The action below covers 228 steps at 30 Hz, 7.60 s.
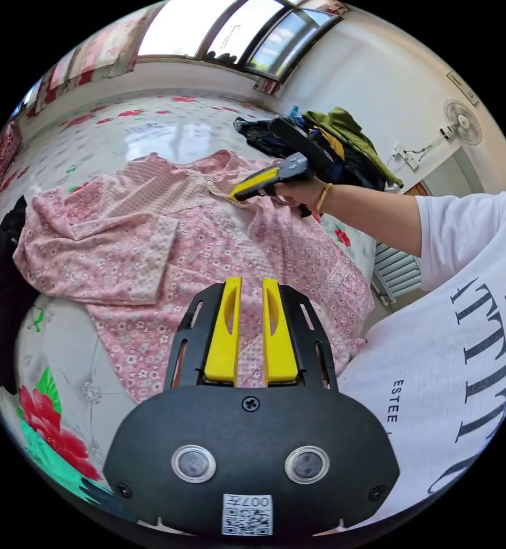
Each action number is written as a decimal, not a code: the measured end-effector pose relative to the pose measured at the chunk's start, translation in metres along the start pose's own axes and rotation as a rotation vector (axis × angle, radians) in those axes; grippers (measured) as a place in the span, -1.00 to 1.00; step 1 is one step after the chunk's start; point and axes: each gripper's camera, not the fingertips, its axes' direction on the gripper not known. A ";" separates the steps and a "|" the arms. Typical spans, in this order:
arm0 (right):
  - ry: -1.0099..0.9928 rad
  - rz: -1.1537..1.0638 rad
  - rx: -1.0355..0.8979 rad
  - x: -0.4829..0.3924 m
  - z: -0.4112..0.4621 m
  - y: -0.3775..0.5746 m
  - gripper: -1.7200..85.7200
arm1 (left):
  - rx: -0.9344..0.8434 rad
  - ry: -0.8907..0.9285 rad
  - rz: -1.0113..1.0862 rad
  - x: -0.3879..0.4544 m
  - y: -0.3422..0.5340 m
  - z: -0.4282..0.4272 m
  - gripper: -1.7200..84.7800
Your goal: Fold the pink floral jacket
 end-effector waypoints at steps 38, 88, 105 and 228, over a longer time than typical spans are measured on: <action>-0.177 0.154 -0.020 -0.139 -0.055 0.227 -0.96 | -0.347 0.046 0.272 0.132 0.118 0.114 -0.71; -0.074 0.122 0.243 -0.045 -0.089 0.077 -0.89 | -0.269 0.081 0.223 0.200 0.077 0.141 -0.73; -0.125 0.150 0.410 -0.005 -0.063 -0.036 -0.95 | -0.293 0.112 0.179 0.222 0.024 0.174 -0.98; -0.198 0.229 0.091 -0.153 -0.162 0.109 -0.96 | 0.945 -0.240 -0.782 -0.363 0.036 -0.508 -0.98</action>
